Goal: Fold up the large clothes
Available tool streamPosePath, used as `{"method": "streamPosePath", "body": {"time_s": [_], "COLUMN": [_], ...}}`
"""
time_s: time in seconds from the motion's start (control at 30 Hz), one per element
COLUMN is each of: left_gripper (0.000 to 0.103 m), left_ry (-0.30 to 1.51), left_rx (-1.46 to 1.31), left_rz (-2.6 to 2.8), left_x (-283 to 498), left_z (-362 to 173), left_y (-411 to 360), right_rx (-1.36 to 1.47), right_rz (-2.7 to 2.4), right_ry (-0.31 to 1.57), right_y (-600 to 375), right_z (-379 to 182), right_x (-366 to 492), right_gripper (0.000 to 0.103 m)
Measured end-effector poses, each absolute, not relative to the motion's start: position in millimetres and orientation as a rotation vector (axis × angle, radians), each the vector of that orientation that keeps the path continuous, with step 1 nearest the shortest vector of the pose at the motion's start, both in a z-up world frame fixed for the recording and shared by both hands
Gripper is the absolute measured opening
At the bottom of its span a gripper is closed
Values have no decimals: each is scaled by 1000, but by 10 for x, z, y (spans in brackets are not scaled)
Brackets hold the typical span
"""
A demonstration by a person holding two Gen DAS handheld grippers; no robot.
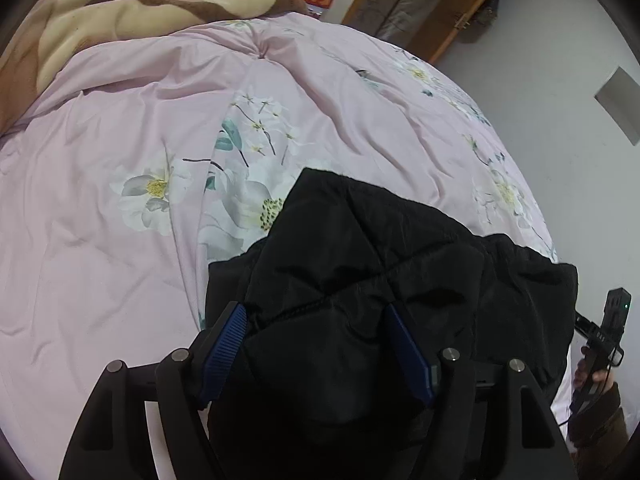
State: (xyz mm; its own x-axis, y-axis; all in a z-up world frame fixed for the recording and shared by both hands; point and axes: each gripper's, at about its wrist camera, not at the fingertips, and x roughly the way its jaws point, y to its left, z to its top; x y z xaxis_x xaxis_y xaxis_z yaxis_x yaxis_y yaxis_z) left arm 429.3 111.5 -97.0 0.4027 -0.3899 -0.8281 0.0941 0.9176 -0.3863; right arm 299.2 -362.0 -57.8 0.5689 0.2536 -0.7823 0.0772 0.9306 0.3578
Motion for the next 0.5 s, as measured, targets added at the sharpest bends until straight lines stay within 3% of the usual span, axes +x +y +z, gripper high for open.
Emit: {"method": "streamPosePath", "body": {"time_s": [0.1,0.2,0.27,0.3,0.33,0.37,0.4,0.5], "left_gripper": [72,72,60,56,43,33,30,26], "left_ry": [1145,1154,1165,1171,1165,1142,1129,1056], "left_rx": [-271,-243,-221,-207,-194,-190,-191,-241], "left_rz": [-290,-264,-242,-227,-210,-192,-186,-180], "left_x": [4346,4359,4372,4375,4377,4359,4353,4291], "left_z": [-995,-1017,-1043,-1050,-1035,-978,-933,-765], "left_y": [1086,1044,1008,988,975,977,988,1063], "right_rx": [459,493,470,470,478,468,437,394], "right_rz": [68,33,33,39,47,35,8,-37], "right_ry": [976,965,974,974,970,961,928,791], "right_y": [-3686,-3686,-3641,-3629,-3623,-3619,-3601,-3591], "right_z": [-642,-665,-659,-652,-627,-588,-483,-206], "right_x": [2999,2977,2971,2957,2936,2911,2851,2653], "right_gripper": [65,57,48,35,24,21,16,15]}}
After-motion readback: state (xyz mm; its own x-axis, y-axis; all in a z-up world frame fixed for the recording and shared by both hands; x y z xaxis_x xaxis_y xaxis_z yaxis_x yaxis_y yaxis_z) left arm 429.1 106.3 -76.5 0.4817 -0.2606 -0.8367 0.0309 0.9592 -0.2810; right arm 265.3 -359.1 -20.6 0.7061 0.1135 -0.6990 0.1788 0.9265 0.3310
